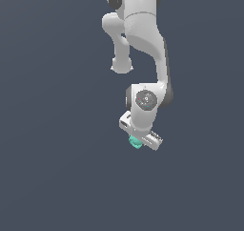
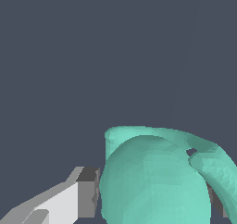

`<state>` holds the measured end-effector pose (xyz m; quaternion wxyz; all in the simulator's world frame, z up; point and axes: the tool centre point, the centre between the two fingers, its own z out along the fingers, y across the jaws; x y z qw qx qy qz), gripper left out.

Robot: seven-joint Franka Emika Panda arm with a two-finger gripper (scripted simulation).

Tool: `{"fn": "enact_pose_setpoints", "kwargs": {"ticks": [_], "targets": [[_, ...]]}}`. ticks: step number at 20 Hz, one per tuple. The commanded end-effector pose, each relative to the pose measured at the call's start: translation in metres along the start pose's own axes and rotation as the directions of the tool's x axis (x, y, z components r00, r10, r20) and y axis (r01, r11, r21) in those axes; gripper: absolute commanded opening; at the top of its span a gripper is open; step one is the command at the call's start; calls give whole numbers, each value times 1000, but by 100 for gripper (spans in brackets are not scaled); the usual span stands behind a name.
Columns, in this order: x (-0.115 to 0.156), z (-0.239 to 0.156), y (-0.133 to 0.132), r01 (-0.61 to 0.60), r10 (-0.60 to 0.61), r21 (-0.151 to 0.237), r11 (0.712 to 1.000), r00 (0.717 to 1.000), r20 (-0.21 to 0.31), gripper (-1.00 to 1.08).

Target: Pick up the object and move it to a goal position.

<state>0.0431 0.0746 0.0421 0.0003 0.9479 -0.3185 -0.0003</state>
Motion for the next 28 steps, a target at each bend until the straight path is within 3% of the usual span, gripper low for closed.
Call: {"fn": "enact_pose_setpoints", "kwargs": {"ticks": [1,7,21,28], "targets": [[-6,-4,-1,1,-1,1,1000,1000,0,-100],[-32,-20,-6,1,-1,1,1000,1000,0,-100],[-142,-88,-29,1,-1,1,1000,1000,0,-100],[-176,-109,-37,1,-1,0,1000,1000,-1,-100]]}}
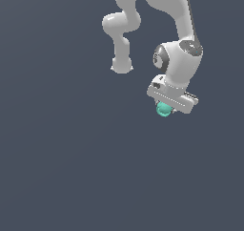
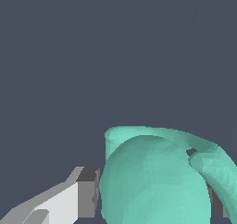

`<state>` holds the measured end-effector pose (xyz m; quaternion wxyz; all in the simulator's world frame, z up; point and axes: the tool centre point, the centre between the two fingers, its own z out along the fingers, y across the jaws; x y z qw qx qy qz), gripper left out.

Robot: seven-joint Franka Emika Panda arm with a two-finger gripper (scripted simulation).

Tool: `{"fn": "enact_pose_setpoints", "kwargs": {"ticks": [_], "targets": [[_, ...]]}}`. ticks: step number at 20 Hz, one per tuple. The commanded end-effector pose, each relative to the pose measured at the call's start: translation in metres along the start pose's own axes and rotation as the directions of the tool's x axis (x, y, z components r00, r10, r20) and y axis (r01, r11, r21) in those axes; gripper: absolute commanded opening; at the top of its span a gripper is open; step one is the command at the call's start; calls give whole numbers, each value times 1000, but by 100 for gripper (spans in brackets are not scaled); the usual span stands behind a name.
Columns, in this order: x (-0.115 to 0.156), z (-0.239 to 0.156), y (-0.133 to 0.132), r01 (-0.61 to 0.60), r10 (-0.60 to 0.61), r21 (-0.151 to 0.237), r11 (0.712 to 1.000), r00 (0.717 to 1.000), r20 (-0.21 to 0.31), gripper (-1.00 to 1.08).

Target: Pick up the object and move it to a goal position.

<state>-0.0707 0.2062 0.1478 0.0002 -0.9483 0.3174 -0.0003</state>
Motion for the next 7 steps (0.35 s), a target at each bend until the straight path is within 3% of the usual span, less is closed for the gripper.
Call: {"fn": "enact_pose_setpoints", "kwargs": {"ticks": [1,7], "targets": [[-8,-5,-2,-1,1,-1,1000,1000,0,-100],[-10,-7,-3,-2,2,-1,1000,1000,0,-100]]}}
